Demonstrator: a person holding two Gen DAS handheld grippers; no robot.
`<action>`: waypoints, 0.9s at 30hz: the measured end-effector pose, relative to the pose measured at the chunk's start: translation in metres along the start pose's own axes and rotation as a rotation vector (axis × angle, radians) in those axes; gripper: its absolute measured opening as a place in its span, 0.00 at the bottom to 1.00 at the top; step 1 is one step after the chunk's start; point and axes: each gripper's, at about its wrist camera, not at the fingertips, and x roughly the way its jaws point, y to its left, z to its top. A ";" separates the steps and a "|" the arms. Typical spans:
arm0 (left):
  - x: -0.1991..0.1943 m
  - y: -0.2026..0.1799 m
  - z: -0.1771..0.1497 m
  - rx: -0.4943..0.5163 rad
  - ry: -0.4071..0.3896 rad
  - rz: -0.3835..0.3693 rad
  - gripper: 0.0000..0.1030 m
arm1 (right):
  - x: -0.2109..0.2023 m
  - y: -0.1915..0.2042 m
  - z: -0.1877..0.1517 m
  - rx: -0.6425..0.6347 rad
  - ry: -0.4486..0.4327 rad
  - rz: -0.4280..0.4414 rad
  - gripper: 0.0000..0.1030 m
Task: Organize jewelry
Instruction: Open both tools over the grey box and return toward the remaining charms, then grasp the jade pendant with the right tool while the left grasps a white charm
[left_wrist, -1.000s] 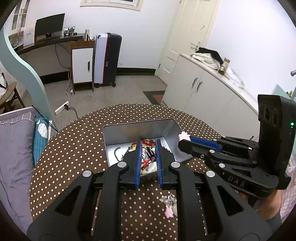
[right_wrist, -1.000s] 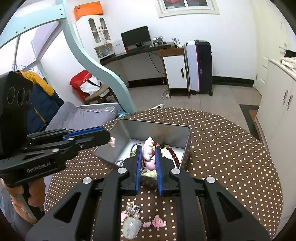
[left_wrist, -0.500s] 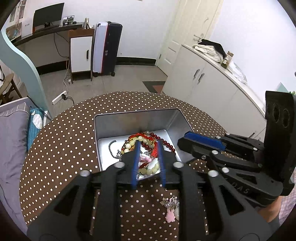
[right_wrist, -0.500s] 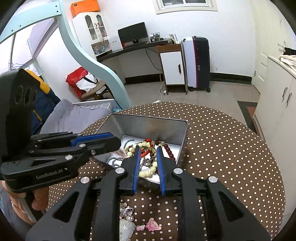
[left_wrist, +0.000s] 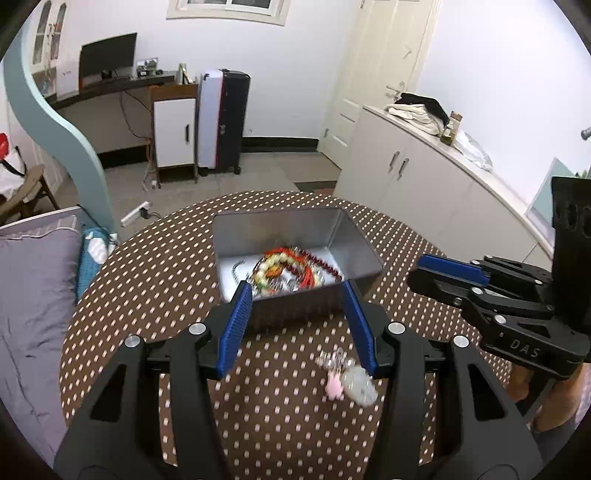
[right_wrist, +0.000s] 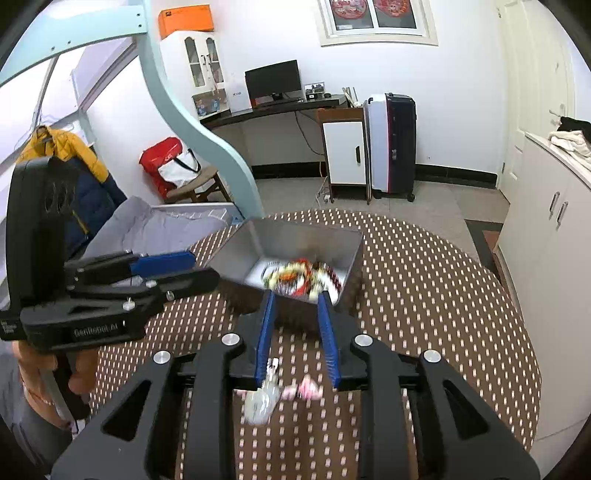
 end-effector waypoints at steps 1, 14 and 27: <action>-0.004 -0.002 -0.007 0.006 -0.002 0.007 0.49 | -0.001 0.002 -0.007 -0.004 0.011 -0.003 0.24; -0.015 0.003 -0.067 -0.018 0.054 0.071 0.50 | 0.024 0.040 -0.069 -0.055 0.161 -0.026 0.33; -0.010 0.003 -0.081 -0.020 0.078 0.070 0.53 | 0.058 0.041 -0.070 -0.119 0.216 -0.131 0.26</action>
